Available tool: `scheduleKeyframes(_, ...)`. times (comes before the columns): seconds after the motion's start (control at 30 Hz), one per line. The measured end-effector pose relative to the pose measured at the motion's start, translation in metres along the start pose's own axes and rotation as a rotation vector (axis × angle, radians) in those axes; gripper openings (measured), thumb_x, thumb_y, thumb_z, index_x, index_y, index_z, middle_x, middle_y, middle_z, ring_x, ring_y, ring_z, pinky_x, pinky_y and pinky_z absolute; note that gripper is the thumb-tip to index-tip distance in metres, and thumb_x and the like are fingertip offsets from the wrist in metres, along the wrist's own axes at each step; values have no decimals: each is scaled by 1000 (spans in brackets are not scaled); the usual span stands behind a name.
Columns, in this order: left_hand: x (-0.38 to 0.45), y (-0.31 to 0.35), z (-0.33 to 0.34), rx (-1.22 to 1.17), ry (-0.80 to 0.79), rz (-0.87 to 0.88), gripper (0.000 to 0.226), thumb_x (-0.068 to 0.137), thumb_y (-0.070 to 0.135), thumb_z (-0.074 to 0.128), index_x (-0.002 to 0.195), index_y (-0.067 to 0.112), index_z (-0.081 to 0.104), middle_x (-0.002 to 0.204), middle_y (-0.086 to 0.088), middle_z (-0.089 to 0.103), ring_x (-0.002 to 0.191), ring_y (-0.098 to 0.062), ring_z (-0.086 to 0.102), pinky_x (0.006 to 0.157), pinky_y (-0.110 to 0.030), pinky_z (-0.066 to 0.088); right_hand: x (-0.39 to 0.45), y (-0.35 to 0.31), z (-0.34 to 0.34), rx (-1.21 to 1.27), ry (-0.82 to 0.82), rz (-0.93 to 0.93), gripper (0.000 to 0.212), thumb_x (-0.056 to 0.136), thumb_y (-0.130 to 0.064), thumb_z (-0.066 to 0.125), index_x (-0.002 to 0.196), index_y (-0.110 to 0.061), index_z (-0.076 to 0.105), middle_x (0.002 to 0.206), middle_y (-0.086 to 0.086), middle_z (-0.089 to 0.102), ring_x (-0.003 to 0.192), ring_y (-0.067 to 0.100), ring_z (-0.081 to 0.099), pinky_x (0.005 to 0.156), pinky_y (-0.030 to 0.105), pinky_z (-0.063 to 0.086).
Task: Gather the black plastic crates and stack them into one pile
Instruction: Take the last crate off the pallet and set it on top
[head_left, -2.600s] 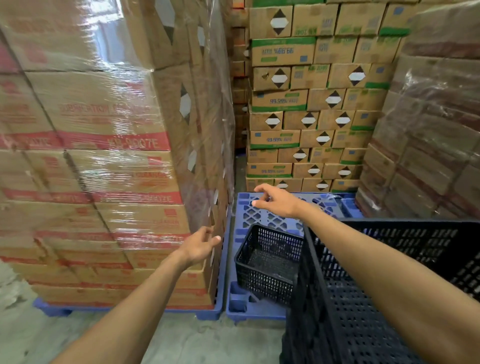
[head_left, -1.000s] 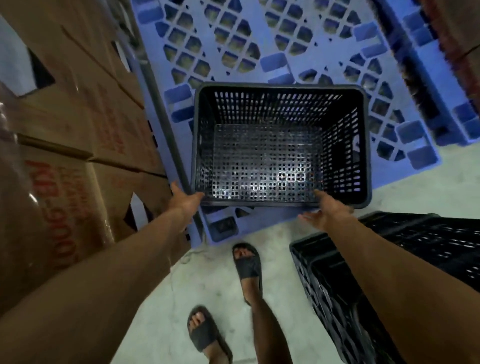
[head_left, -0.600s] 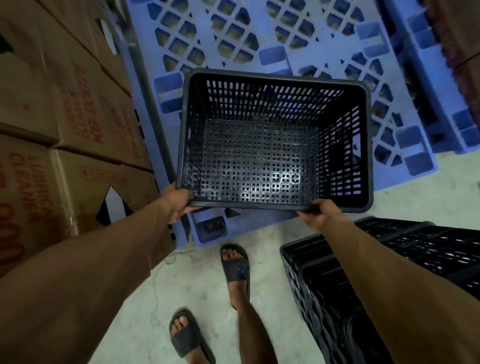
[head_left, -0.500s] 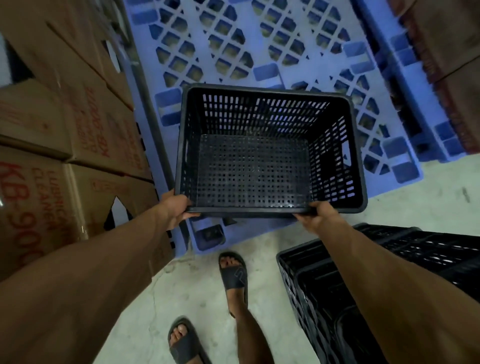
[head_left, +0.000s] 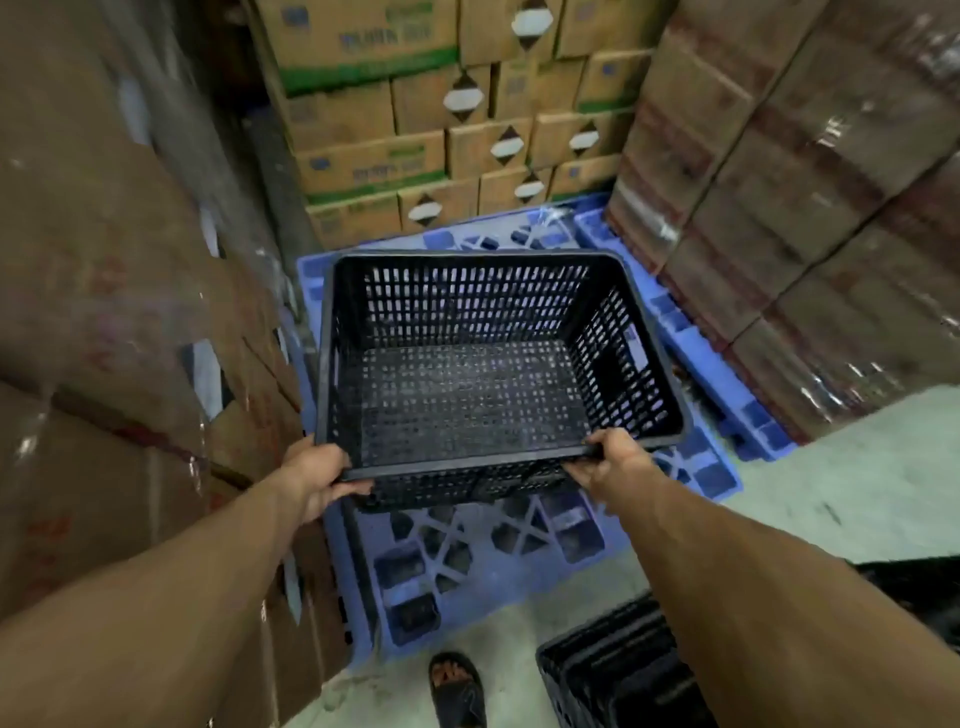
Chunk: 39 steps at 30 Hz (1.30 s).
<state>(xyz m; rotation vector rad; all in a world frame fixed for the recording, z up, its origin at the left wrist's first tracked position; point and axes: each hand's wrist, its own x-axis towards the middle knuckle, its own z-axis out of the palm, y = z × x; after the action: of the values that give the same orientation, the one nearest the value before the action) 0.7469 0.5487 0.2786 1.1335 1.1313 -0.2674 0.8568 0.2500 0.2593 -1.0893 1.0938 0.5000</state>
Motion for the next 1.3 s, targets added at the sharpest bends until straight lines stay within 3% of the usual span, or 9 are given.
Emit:
scheduleKeyframes(0.2,-109,76,17,69,-17,251,43,94,-15,33,133,1,41,136,-30,49,99,-52,60,41,-43,57,-121,-88,0,-95,-59,-282,22,93,-2,43,110,-13,37,104,18,55,92,33,60,102,49,46)
scheduleKeyframes(0.3,-172,106,21,147,-24,364,45,95,-11,33,137,1,41,136,-28,52,89,-49,65,42,-35,58,-193,-125,-12,-115,-56,-385,12,91,-3,46,101,-9,41,94,19,52,92,35,64,93,44,53)
scheduleKeyframes(0.43,-259,136,16,209,-22,480,49,96,-2,36,144,4,33,147,-22,44,74,-42,69,40,-31,57,-286,-158,-41,-201,-107,-516,16,87,-9,50,102,-10,44,86,17,55,62,30,58,35,26,48)
scheduleKeyframes(0.57,-363,148,6,242,-32,608,46,95,3,41,141,1,34,147,-25,41,86,-49,69,38,-35,57,-394,-170,-96,-169,-113,-703,13,79,-12,56,87,-6,47,77,20,60,39,29,61,38,31,52)
scheduleKeyframes(0.7,-448,152,7,310,-48,765,41,93,6,44,132,-6,38,135,-30,51,56,-40,70,28,-26,48,-472,-176,-146,-112,-93,-818,15,77,-12,59,79,-5,47,71,23,62,30,29,60,37,38,53)
scheduleKeyframes(0.83,-530,138,24,343,-58,907,30,91,7,45,120,-2,44,126,-29,57,47,-36,69,29,-31,51,-533,-180,-214,-80,-121,-848,15,83,-15,58,79,-7,45,71,21,59,32,28,61,34,31,53)
scheduleKeyframes(0.97,-595,122,49,436,-68,1014,25,89,13,45,104,-6,48,91,-33,69,49,-39,70,44,-46,56,-565,-200,-282,-54,-179,-864,18,84,-15,59,99,-8,52,82,20,59,69,33,73,32,26,48)
scheduleKeyframes(1.07,-629,106,73,488,-66,1064,20,88,15,43,97,-2,48,69,-31,71,48,-38,70,39,-37,57,-572,-217,-329,-61,-178,-877,42,83,-17,62,123,-11,51,93,22,63,67,36,70,36,28,50)
scheduleKeyframes(1.3,-664,56,141,600,-73,1045,19,88,6,42,98,-10,49,70,-31,70,48,-33,71,31,-21,47,-568,-248,-427,-48,-144,-839,53,81,-16,67,131,-14,49,99,29,58,62,39,67,33,31,49)
